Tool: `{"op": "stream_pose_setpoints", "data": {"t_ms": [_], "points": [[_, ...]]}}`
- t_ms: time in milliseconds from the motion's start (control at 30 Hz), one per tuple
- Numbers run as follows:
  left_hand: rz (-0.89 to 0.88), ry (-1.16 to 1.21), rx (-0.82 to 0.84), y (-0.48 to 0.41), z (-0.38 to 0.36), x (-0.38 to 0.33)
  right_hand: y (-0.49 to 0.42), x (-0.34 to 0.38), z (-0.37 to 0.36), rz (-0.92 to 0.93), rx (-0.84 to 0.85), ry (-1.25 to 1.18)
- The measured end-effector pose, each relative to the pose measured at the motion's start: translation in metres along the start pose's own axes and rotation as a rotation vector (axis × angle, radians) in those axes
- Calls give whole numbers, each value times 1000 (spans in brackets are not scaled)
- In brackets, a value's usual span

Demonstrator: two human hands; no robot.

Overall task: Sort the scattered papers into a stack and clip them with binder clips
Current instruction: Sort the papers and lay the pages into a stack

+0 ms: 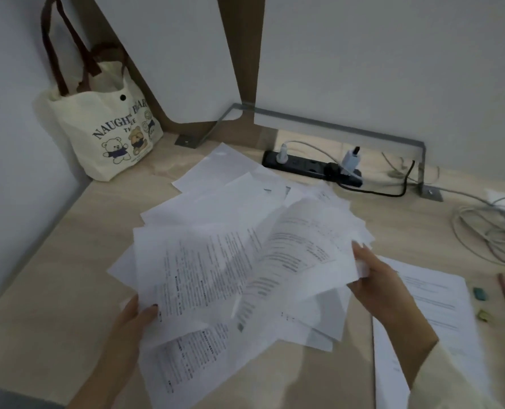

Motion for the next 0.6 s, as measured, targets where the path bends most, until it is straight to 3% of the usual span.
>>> {"op": "stream_pose_setpoints", "data": {"t_ms": [133, 267, 433, 600], "points": [[34, -132, 50, -8, -9, -4, -11, -35, 28, -207, -181, 477], [24, -152, 79, -12, -16, -12, -21, -50, 42, -267, -394, 735], [69, -126, 106, -15, -21, -13, -21, -60, 40, -191, -536, 833], [129, -27, 68, -16, -31, -8, -23, -70, 13, -199, -399, 809]]}}
Point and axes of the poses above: each hand's wrist, its own y-axis away from the middle knuckle, its own z-axis out of the back of the hand, x = y × z, the point moved 2 cm from there along -y, towards the middle knuckle, and after that the axes turned 9 degrees about y, right-handed, at the moved point
